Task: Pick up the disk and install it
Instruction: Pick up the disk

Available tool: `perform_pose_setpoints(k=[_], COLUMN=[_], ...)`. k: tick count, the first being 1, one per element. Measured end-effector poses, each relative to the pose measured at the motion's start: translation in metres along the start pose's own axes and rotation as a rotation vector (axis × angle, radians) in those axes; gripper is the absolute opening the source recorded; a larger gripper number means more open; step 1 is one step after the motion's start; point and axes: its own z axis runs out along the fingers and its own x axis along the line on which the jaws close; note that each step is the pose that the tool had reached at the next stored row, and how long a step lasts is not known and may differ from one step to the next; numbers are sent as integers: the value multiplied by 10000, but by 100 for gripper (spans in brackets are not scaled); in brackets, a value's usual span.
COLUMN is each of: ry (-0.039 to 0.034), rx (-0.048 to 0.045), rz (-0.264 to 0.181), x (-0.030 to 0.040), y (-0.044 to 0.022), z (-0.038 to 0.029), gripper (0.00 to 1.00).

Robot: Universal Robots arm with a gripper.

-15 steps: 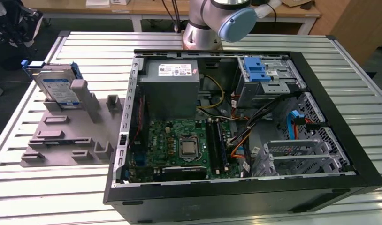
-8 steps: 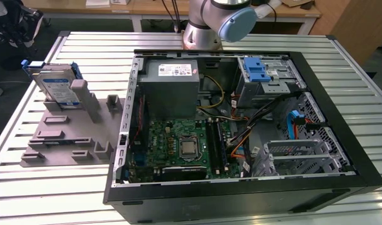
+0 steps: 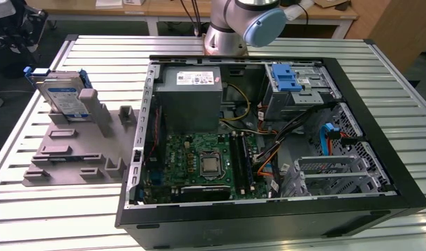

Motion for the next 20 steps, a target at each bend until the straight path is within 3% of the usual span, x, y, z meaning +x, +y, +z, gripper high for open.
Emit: perform_pose_setpoints(k=[16, 20], ry=[3, 14], rx=[-5, -18], rz=[-194, -770], x=[0, 0], y=[0, 0], z=[0, 2], gripper=[11, 11])
